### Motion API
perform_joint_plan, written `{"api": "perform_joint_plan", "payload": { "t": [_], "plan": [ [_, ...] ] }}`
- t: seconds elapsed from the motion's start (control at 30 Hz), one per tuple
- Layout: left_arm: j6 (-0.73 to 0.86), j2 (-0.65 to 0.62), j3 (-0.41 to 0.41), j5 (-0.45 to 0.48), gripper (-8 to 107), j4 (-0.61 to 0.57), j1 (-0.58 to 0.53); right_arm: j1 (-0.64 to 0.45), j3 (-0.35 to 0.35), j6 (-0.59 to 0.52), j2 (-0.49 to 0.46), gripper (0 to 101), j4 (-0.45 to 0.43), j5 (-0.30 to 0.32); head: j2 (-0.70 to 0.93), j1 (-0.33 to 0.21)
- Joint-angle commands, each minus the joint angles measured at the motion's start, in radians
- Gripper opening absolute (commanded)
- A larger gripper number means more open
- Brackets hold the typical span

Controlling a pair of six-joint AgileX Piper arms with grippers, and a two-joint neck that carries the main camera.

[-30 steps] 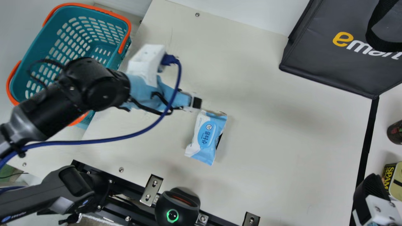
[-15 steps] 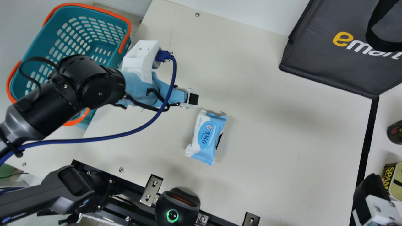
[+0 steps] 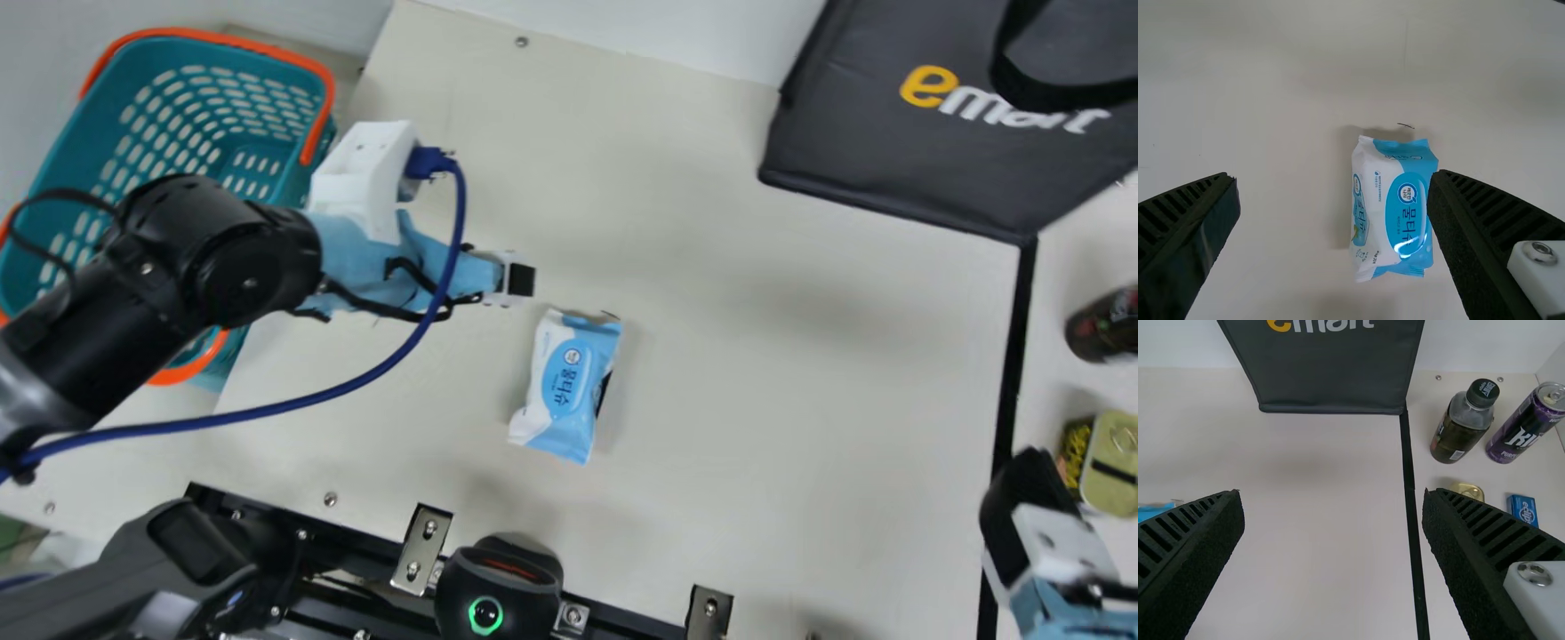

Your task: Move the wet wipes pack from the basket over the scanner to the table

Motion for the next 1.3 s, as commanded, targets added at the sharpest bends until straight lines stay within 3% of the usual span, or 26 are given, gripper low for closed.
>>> {"api": "perform_joint_plan", "payload": {
  "t": [0.0, 0.17, 0.3, 0.53, 1.03, 1.27],
  "plan": [
    [0.0, 0.0, 0.0, 0.0, 90, 0.0, 0.0, 0.0, 0.0, 0.0, 0.0, 95, 0.0, 0.0, -0.091, -0.03],
    [0.0, 0.0, 0.0, 0.0, 90, 0.0, 0.0, 0.0, 0.0, 0.0, 0.0, 95, 0.0, 0.0, -0.207, -0.03],
    [0.01, 0.005, -0.003, 0.005, 90, -0.007, -0.004, 0.0, 0.0, 0.0, 0.0, 95, 0.0, 0.0, -0.207, -0.03],
    [-0.075, 0.045, -0.033, 0.017, 90, 0.05, -0.13, 0.0, 0.0, 0.0, 0.0, 95, 0.0, 0.0, -0.207, -0.03],
    [-0.452, 0.262, -0.184, 0.092, -8, 0.298, -0.454, 0.0, 0.0, 0.0, 0.0, 95, 0.0, 0.0, -0.207, -0.03],
    [-0.588, 0.367, -0.248, 0.14, -8, 0.355, -0.508, 0.0, 0.0, 0.0, 0.0, 95, 0.0, 0.0, -0.207, -0.03]
  ]
}}
